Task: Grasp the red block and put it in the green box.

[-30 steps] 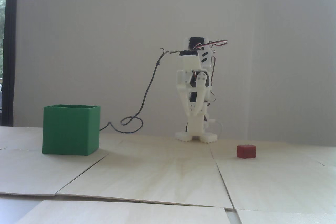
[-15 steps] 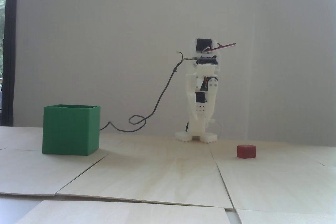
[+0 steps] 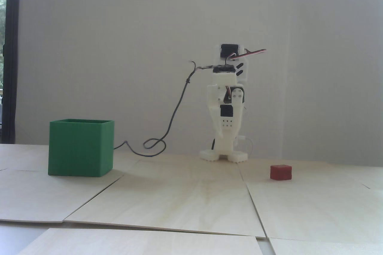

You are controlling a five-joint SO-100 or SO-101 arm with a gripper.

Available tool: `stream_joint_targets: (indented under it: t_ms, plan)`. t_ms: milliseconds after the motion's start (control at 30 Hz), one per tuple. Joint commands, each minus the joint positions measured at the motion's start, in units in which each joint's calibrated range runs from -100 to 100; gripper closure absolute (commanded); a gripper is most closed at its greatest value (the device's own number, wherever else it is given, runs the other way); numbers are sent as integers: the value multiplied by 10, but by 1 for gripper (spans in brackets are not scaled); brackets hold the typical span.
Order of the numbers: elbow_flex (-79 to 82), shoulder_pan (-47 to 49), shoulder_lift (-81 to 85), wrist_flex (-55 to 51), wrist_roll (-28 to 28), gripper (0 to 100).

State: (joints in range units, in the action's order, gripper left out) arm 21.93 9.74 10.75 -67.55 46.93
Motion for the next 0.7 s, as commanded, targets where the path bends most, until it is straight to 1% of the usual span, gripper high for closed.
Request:
stream_joint_targets:
  t_ms: [0,167,400,467,533,667]
  plan:
    - [-53,-13,3,4,-105,93]
    - [-53,-13,3,4,-188,93]
    - [-84,-21,-44,31,-234,93]
    - [-106,-29,-68,30,-228,92]
    - [-112,-31,-78,34,-200,92]
    - [-108,-23,-59,29,-94,92]
